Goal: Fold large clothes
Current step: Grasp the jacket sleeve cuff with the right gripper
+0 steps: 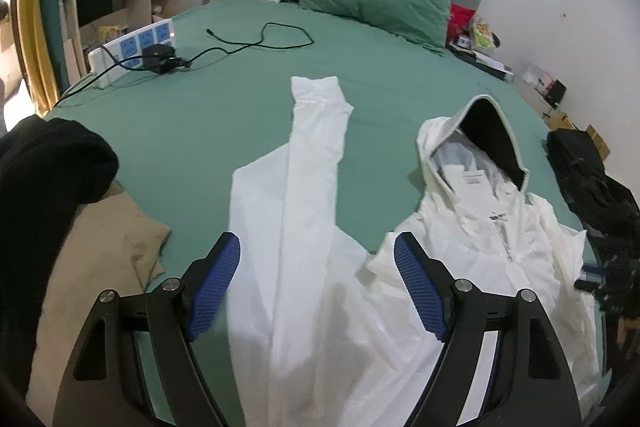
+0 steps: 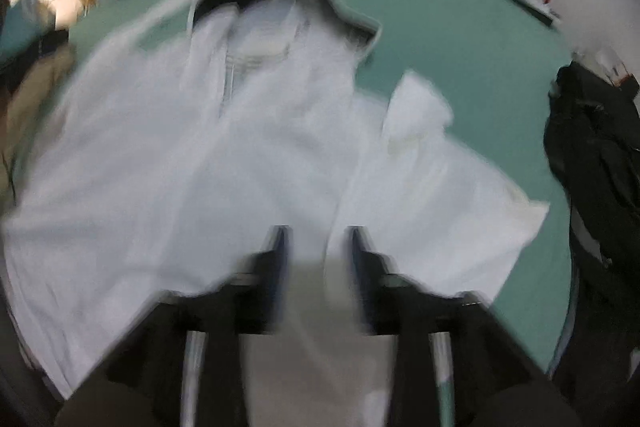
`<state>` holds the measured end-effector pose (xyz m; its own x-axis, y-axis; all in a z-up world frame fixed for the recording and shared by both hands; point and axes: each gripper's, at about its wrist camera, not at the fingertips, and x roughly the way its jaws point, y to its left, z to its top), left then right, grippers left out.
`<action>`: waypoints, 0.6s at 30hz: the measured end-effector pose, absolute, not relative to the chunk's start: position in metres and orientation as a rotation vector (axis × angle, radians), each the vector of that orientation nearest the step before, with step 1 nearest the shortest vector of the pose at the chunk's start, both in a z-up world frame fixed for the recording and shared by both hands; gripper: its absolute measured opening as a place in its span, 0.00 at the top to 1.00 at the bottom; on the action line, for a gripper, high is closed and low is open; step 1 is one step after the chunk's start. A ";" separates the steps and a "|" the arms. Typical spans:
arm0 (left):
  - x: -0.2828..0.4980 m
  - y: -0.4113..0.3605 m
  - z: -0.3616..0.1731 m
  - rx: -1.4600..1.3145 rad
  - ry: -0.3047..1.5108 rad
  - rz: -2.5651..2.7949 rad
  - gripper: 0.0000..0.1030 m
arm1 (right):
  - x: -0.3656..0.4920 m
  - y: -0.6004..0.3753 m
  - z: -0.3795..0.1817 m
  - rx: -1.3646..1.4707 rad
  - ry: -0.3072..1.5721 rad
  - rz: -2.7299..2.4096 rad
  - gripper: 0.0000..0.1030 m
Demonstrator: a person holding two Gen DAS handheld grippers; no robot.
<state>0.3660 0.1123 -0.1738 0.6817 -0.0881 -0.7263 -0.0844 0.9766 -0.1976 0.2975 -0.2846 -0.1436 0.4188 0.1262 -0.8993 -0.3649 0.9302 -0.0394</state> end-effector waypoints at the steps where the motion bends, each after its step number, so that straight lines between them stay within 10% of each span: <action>1: 0.367 0.115 -0.175 -0.225 0.825 0.000 0.20 | 0.308 -0.287 -0.141 -0.225 1.080 0.295 0.39; 12: 0.382 0.135 -0.177 -0.209 0.827 0.034 0.20 | 0.412 -0.314 -0.192 -0.080 1.079 0.019 0.42; 15: 0.384 0.139 -0.179 -0.233 0.847 0.033 0.20 | 0.418 -0.306 -0.198 -0.109 1.045 0.059 0.96; 18: 0.381 0.142 -0.177 -0.274 0.856 0.005 0.20 | 0.418 -0.295 -0.181 -0.145 0.976 0.075 0.96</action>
